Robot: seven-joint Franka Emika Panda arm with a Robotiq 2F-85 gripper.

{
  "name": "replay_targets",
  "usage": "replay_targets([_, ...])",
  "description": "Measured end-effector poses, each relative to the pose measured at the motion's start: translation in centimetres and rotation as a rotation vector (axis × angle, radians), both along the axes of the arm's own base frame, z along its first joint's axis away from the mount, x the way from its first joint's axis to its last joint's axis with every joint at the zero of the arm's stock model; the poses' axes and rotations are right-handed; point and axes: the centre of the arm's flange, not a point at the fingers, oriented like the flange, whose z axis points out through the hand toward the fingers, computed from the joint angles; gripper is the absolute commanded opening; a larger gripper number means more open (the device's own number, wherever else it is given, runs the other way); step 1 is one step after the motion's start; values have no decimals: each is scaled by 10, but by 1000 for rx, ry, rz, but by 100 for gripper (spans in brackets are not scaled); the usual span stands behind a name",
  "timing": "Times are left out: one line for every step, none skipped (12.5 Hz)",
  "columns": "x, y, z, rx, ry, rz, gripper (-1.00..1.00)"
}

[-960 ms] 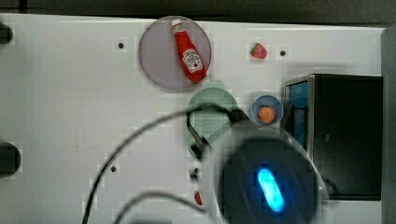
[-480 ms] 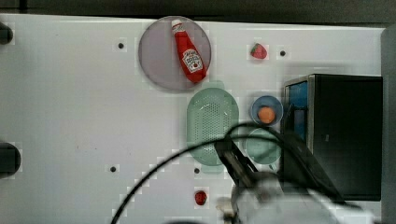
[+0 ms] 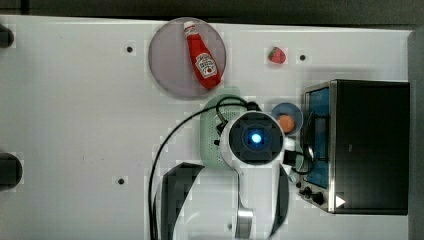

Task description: Drag strainer right to left.

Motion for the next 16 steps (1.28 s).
replay_targets([-8, 1, -37, 3, 20, -55, 100])
replay_targets([-16, 0, -66, -5, 30, -118, 100])
replay_targets([-18, 2, -87, -15, 37, -169, 100])
replay_targets([-15, 4, -101, -21, 24, -209, 100])
replay_targets([-9, 6, -113, -24, 3, -246, 100])
replay_targets([2, 7, -124, -24, -22, -281, 100])
replay_targets([12, 8, -132, -25, -48, -314, 100])
replay_targets([18, 6, -140, -31, -77, -353, 100])
replay_targets([21, 3, -152, -41, -96, -379, 100])
replay_targets([20, 1, -166, -44, -99, -401, 100])
replay_targets([20, 2, -178, -40, -107, -419, 100])
replay_targets([17, 4, -194, -42, -94, -420, 100])
replay_targets([14, 11, -208, -41, -77, -423, 100])
replay_targets([13, 18, -219, -35, -77, -445, 100])
replay_targets([11, 25, -229, -33, -67, -454, 100])
replay_targets([7, 33, -237, -39, -55, -454, 100])
